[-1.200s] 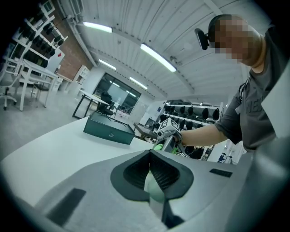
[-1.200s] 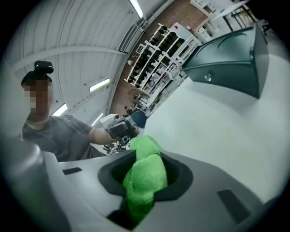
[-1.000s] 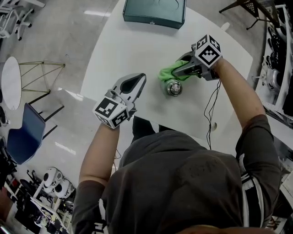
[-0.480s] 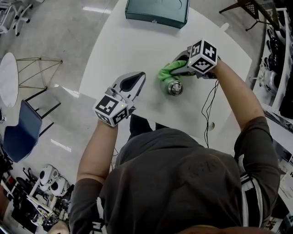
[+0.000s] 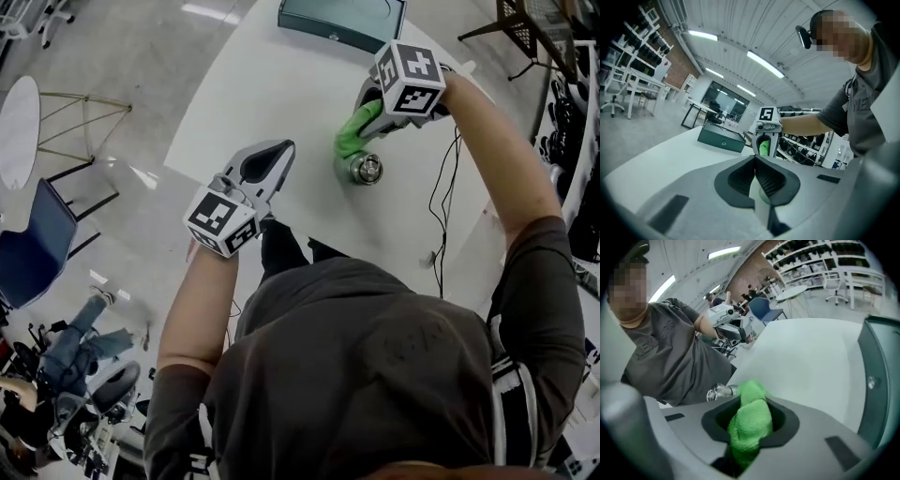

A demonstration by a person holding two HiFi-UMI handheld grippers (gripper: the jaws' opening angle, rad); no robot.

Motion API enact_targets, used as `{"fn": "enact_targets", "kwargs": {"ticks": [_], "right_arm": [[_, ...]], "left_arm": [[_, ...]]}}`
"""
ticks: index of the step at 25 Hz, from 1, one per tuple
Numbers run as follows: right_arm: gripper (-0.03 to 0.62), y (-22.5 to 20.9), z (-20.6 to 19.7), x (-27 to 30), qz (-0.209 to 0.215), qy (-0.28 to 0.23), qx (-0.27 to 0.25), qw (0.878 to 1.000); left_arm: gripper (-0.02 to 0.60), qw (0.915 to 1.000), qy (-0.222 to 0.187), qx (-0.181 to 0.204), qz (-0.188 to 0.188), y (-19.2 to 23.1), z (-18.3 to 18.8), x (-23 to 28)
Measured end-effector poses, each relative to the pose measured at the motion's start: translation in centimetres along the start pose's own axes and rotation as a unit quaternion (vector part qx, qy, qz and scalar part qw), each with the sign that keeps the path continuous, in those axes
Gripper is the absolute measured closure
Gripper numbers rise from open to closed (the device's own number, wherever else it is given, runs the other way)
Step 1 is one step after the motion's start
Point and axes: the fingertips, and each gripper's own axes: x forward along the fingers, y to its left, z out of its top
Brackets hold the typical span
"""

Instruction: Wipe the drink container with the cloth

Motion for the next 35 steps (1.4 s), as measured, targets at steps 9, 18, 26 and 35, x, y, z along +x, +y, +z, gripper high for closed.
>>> {"fn": "enact_targets", "kwargs": {"ticks": [9,18,26,35], "right_arm": [[0.514,0.4,0.7,5.4,0.073,0.175,-0.033,0.981],[0.514,-2.1,2.4,6.5,-0.009,0.106,-0.007,0.994],[0.514,3.0,8.7,-5.1,-0.222,-0.246,0.061,0.942],[0.514,8.5,7.7,-2.6,-0.301,-0.486,0.262,0.777]], "left_arm": [[0.577,0.9987,-0.024,-0.010,0.043,0.3,-1.0,-2.7],[0.577,0.9973,-0.010,-0.012,0.071,0.7,-0.7,-5.5],[0.577,0.9991,-0.011,0.002,0.041,1.0,2.1,-6.0],[0.577,0.9952,0.019,0.038,-0.089,1.0,3.5,-5.2]]}}
